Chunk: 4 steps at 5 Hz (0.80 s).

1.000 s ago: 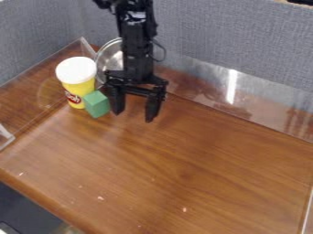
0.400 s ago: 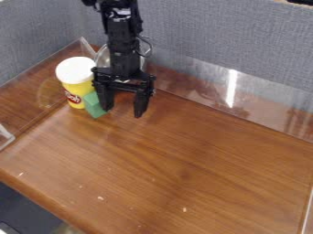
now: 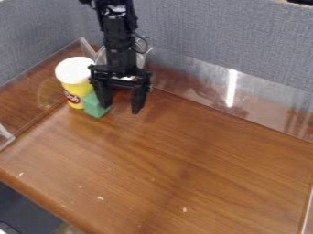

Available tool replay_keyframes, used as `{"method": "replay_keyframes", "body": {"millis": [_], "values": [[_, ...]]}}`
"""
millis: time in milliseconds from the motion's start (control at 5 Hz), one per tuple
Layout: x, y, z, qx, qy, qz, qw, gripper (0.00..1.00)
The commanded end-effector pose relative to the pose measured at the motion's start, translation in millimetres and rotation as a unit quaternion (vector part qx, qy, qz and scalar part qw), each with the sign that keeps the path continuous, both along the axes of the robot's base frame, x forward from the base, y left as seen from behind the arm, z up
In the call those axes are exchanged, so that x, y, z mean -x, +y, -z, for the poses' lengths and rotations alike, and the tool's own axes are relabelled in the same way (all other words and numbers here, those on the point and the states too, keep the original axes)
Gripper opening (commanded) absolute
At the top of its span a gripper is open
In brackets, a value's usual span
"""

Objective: Put green object to the right side of the table

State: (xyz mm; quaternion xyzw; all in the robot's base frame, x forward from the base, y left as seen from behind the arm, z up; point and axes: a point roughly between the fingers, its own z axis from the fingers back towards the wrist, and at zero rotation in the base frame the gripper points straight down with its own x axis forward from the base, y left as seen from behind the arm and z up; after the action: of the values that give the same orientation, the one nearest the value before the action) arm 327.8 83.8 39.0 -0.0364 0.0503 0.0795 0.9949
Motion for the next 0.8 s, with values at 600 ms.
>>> {"method": "replay_keyframes", "body": {"millis": [600], "values": [[-5.9, 39, -19.3, -0.016, -0.031, -0.03, 0.9989, 1.0]]}}
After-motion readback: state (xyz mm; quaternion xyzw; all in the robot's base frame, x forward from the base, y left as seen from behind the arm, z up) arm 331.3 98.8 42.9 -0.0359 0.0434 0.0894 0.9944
